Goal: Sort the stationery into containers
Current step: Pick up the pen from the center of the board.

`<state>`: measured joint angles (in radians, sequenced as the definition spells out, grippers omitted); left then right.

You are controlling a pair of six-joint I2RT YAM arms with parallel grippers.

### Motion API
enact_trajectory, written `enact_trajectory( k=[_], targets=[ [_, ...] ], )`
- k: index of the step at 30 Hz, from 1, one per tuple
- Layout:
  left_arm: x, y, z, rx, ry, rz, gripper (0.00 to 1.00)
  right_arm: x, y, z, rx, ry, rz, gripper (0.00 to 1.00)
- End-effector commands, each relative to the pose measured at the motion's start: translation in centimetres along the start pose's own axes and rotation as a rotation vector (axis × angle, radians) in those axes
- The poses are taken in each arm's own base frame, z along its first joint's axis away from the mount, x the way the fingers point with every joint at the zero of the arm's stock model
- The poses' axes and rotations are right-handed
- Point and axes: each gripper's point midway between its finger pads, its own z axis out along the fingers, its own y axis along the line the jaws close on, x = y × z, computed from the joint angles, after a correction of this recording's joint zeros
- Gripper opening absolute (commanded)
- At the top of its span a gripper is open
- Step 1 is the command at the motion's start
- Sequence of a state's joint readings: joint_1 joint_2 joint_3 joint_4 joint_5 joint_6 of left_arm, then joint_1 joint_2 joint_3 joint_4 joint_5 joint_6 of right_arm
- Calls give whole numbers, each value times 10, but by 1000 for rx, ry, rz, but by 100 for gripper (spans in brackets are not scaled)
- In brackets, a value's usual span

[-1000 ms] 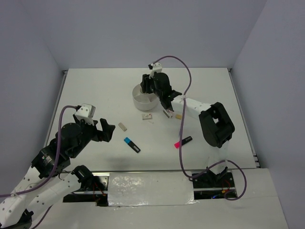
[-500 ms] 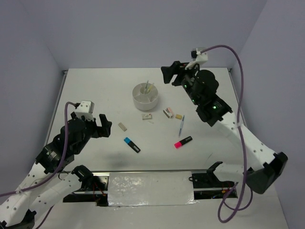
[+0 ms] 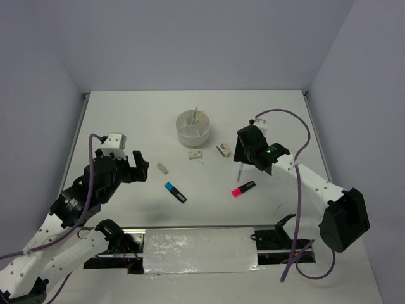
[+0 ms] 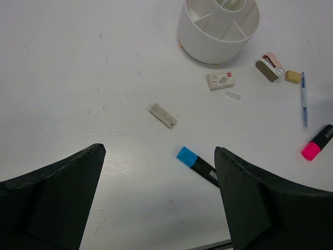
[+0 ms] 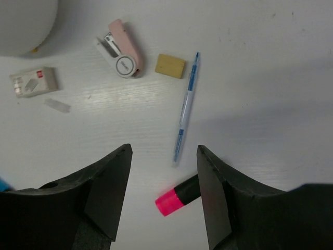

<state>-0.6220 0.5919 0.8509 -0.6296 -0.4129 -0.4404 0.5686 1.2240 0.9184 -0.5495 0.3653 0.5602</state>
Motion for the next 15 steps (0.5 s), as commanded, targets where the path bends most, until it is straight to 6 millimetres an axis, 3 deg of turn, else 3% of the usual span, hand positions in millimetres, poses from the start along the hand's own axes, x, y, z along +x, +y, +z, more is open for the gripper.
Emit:
enact_trajectory(
  k=[1, 8, 15],
  targets=[
    [-8, -5, -1, 23, -22, -24, 99, -3, -4, 18, 19, 19, 74, 60],
    [-4, -11, 0, 38, 0, -5, 99, 11, -10, 70, 60, 156, 73, 60],
    [0, -16, 4, 55, 23, 11, 99, 42, -12, 98, 66, 252, 87, 52]
  ],
)
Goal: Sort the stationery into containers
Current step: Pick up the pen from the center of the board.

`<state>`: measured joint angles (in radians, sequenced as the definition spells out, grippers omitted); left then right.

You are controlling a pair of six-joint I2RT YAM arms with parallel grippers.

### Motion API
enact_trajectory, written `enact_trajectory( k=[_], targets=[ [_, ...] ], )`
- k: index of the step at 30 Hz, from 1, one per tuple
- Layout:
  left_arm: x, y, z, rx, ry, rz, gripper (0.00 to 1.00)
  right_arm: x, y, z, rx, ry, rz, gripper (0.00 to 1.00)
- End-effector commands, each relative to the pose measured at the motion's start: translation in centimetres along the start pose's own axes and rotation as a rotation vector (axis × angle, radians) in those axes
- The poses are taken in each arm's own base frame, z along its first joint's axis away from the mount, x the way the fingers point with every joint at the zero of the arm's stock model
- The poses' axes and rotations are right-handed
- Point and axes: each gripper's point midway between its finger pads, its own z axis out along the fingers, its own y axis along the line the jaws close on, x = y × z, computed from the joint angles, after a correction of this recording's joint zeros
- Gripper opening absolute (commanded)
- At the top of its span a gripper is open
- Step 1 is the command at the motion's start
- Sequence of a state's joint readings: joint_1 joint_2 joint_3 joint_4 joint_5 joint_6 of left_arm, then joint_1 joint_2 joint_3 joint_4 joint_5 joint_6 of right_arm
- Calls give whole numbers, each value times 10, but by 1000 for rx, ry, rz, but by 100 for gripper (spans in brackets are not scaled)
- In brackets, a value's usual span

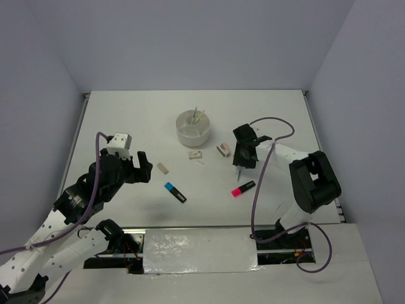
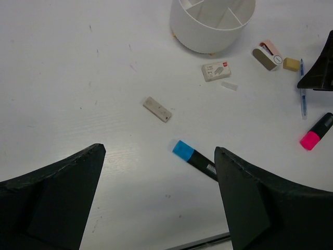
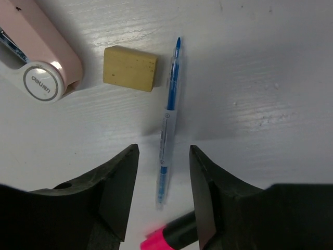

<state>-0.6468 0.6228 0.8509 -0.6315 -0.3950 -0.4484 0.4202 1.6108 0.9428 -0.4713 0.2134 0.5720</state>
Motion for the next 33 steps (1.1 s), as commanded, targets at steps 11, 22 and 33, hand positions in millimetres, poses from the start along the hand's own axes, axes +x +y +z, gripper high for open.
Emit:
enact_trajectory(
  k=[11, 22, 33],
  targets=[
    [-8, -11, 0, 49, -13, 8, 99, 1, 3, 27, -21, 21, 81, 32],
    [6, -18, 16, 11, 85, -78, 99, -26, -6, -5, -19, -80, 130, 4],
    [35, -65, 75, -58, 194, -443, 99, -75, -18, -123, -144, -359, 149, 0]
  ],
)
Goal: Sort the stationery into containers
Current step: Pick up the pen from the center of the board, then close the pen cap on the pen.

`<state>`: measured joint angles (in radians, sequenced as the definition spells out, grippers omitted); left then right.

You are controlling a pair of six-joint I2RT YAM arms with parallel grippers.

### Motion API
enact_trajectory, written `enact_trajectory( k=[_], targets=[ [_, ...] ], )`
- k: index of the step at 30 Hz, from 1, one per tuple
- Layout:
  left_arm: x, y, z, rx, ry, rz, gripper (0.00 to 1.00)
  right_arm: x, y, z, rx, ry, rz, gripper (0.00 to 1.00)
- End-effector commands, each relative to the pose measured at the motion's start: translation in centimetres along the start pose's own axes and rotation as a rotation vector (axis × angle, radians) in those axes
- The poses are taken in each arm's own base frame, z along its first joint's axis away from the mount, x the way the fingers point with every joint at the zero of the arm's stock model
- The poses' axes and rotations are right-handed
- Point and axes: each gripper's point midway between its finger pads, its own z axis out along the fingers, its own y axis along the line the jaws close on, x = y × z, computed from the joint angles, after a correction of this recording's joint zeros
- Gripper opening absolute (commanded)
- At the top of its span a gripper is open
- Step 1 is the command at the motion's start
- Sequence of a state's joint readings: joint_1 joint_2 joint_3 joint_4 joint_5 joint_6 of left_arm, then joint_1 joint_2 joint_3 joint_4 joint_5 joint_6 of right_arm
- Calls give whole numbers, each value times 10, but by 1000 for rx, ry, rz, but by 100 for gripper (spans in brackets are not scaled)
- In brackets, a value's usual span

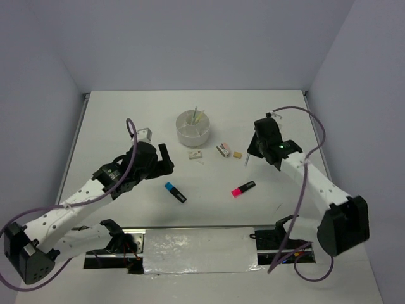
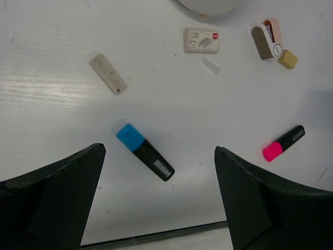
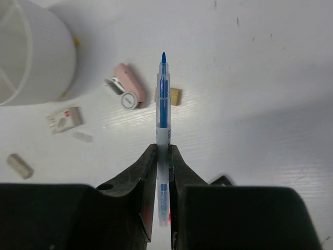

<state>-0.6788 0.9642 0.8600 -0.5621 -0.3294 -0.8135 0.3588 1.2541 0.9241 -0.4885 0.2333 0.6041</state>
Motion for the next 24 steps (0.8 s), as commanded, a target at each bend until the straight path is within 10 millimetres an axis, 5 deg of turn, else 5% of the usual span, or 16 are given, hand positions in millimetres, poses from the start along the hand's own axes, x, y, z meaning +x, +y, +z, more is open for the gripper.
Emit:
enact_trajectory(
  k=[1, 4, 8, 11, 14, 24],
  targets=[
    [-15, -32, 11, -3, -85, -251, 99, -31, -1, -43, -39, -108, -9, 0],
    [-9, -30, 29, -141, -126, -338, 96, -33, -2, -57, -56, -130, -32, 0],
    [-10, -62, 47, -203, -125, -364, 91, -33, -9, -69, -69, -159, -50, 0],
    [10, -77, 84, -300, -51, -328, 84, -28, -11, -72, -85, -158, -61, 0],
    [6, -97, 104, -344, -35, -333, 73, -28, -11, -75, -106, -181, -87, 0],
    [27, -102, 163, -411, 47, -330, 62, -27, -15, -87, -148, -218, -88, 0]
  ],
)
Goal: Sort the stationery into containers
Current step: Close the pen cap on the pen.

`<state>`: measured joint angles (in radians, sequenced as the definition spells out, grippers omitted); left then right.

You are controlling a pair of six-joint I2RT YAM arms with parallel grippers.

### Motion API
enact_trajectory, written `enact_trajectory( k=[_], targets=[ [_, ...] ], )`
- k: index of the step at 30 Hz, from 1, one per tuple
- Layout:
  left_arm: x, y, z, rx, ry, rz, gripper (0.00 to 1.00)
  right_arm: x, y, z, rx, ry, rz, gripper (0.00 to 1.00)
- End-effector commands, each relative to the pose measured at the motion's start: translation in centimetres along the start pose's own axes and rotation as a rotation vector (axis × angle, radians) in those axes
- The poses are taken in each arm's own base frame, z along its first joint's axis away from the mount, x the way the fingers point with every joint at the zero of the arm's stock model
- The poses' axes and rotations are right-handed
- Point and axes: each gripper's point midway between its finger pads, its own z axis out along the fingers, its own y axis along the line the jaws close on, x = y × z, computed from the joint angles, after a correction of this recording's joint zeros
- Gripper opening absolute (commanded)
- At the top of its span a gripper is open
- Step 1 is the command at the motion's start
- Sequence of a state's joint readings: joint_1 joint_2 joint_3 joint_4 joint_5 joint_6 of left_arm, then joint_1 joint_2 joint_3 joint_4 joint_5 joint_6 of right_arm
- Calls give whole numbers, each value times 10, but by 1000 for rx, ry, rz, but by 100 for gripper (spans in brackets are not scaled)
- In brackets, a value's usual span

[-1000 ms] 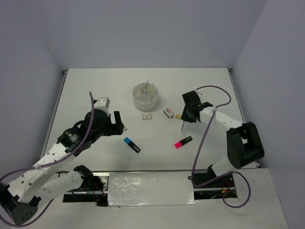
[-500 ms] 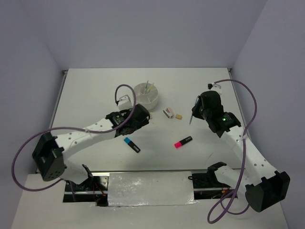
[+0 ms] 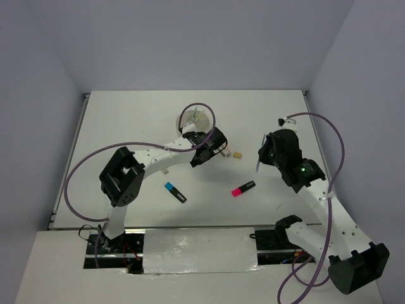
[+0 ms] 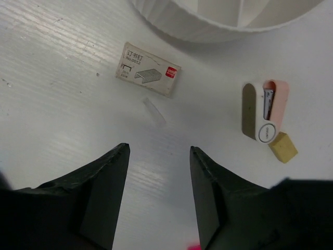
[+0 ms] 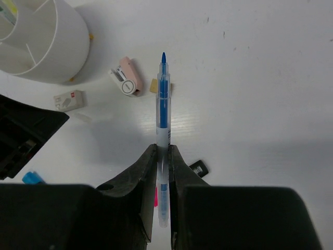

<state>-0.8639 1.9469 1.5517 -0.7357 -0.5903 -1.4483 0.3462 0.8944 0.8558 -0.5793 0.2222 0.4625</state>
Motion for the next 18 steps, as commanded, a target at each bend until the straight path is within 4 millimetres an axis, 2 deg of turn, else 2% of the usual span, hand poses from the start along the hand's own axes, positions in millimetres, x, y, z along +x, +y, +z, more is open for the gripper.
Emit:
enact_trajectory(
  k=[1, 10, 15, 18],
  targets=[
    [-5, 3, 12, -36, 10, -36, 60, -12, 5, -10, -47, -58, 0, 0],
    [13, 1, 38, -77, 63, -21, 60, -8, 2, -5, -45, -60, -30, 0],
    [15, 2, 42, -95, 58, -13, 58, -10, 5, -6, -65, -70, -34, 0],
    [16, 9, 45, -124, 54, -9, 58, -11, 7, -7, -75, -71, -45, 0]
  ],
)
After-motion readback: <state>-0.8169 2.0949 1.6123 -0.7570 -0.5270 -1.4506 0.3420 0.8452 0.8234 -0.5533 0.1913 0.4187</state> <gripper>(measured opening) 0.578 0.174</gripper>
